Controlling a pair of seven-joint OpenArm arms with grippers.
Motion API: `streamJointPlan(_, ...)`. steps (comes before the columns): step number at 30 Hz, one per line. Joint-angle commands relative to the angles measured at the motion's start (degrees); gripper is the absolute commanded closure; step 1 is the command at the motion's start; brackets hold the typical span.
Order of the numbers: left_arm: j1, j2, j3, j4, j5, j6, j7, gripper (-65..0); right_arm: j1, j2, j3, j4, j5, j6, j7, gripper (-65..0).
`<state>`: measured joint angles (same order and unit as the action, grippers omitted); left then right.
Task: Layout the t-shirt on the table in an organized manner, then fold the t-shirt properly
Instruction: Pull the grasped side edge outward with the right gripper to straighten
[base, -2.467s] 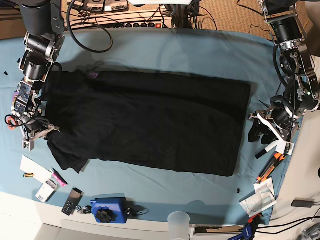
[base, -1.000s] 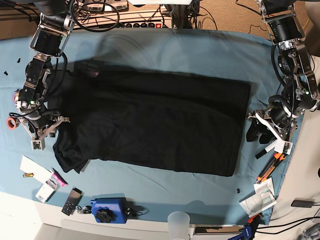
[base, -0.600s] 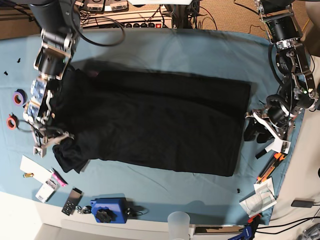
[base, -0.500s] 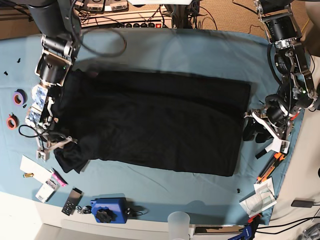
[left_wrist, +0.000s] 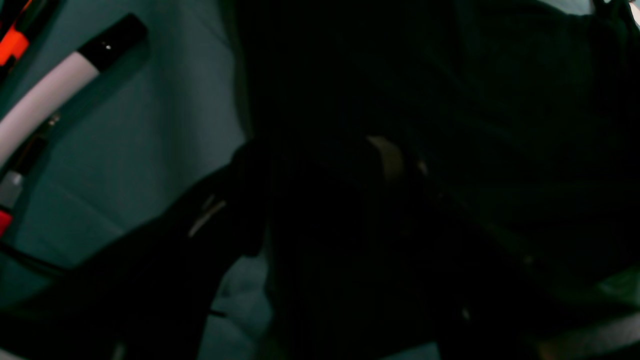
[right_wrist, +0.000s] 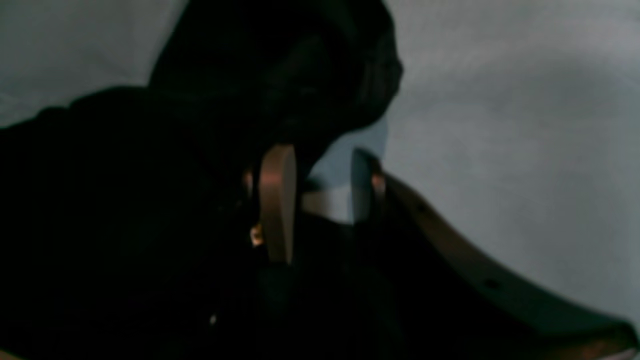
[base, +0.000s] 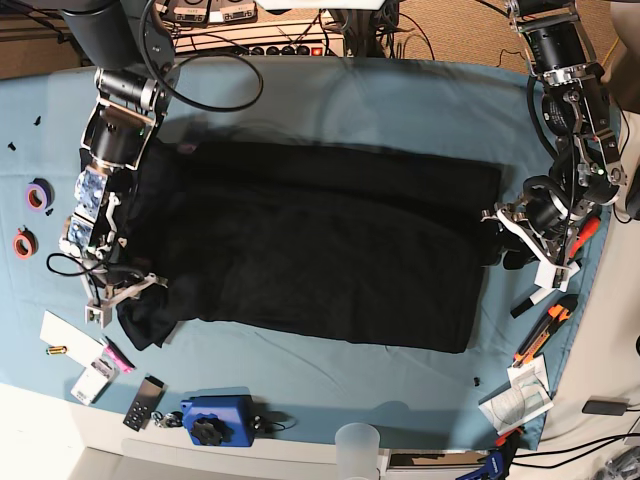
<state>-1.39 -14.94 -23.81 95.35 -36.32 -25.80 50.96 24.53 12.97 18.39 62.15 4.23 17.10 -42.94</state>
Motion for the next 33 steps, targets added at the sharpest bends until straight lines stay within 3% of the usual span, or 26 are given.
streamJointPlan(1,-0.63,-0.63,-0.33,0.92,-0.74,-0.35,-1.29,-30.1,1.57,0.85,0.09,3.58,0.42,0.04,1.27,-19.4)
streamJointPlan(3,-0.26,-0.61,-0.33,0.92,-0.76,-0.42,-1.25,-30.1,0.72,0.85,0.09,7.98,0.46,0.22,-0.39,-21.5)
streamJointPlan(6,0.48,-0.61,-0.33,0.92,-0.79,-0.39,-1.33,-30.1,0.74,0.87,0.09,11.56,0.48,0.44,-5.27,-32.2)
streamJointPlan(10,0.74,-0.63,-0.33,0.92,-0.76,-0.44,-1.27,-30.1,0.72,0.81,0.07,11.19,1.25,-0.28,-5.66,-33.1)
streamJointPlan(16,0.72,-0.61,-0.33,0.92,-1.01,-0.44,-1.36,-30.1,0.79,-0.09,0.07,4.57,1.51,-3.67,1.20,-33.1)
streamJointPlan(27,0.72,-0.61,-0.33,0.92,-1.42,-0.44,-1.92,-30.1,3.96,-3.74,0.02,-10.16,-0.85,-3.21,12.72,-33.0)
streamJointPlan(29,0.74,-0.61,-0.33,0.92,-1.40,-0.44,-1.90,-30.1,3.91,-3.74,0.02,-10.08,-0.85,-3.23,12.83,-28.5)
streamJointPlan(33,0.74,-0.61,-0.33,0.92,-1.40,-0.44,-1.90,-30.1,4.00,-3.76,0.04,-7.63,-0.85,-3.45,6.49,0.0)
